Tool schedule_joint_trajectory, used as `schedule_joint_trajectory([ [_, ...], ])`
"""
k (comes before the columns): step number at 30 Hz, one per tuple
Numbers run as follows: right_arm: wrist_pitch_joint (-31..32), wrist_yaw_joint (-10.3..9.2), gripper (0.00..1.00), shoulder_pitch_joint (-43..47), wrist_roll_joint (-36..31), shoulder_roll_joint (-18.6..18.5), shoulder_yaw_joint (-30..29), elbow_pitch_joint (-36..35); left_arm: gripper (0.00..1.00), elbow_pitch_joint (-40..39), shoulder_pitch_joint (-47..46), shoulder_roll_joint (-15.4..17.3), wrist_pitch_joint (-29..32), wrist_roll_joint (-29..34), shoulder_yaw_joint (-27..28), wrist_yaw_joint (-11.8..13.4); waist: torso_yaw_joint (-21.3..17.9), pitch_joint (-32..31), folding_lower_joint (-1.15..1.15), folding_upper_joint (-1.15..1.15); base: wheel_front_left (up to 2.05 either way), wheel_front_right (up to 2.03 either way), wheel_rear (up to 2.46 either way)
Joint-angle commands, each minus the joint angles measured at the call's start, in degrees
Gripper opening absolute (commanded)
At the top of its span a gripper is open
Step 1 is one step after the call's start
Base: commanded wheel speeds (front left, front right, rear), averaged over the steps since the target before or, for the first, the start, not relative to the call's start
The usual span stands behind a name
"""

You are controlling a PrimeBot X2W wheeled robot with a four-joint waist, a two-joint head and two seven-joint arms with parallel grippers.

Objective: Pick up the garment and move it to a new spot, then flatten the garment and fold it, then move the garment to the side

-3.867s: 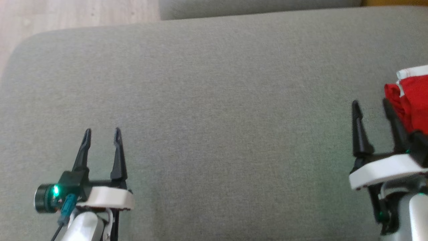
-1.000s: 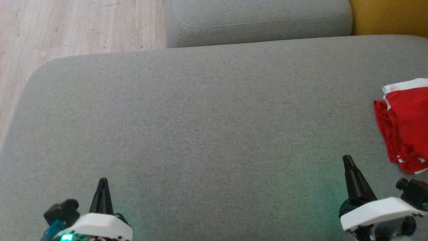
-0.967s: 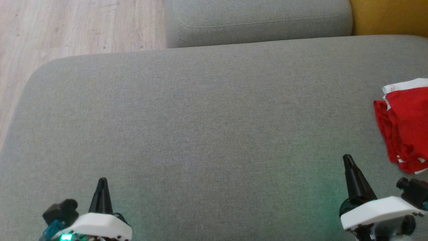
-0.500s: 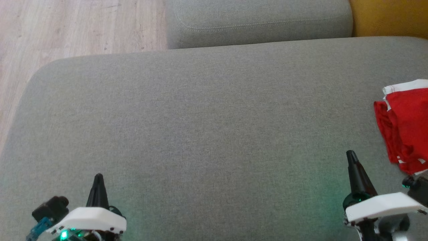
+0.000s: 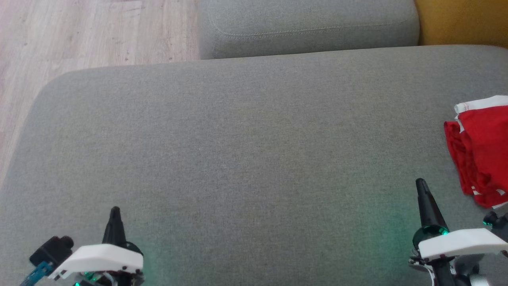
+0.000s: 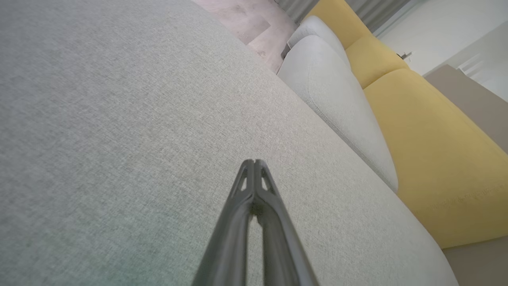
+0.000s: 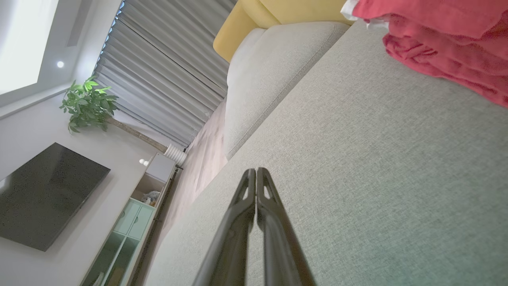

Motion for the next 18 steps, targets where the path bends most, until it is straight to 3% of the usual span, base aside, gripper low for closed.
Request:
schedule_joint_trajectory([
  [1, -0.5, -0.02, 0.00, -3.4, 1.8, -1.4, 0.1, -1.4, 0.00, -1.5, -3.2, 0.3, 0.2, -1.4, 2.3, -0.6, 0.0, 0.0, 0.00, 0.00, 0.00, 0.00, 0.00],
  [18, -0.4, -0.03, 0.00, -5.5, 12.7, -1.5, -0.6, 1.3, 0.00, -1.2, -4.0, -1.6, 2.2, -10.7, 6.0, -3.6, 0.2, -0.4, 0.00, 0.00, 0.00, 0.00, 0.00],
])
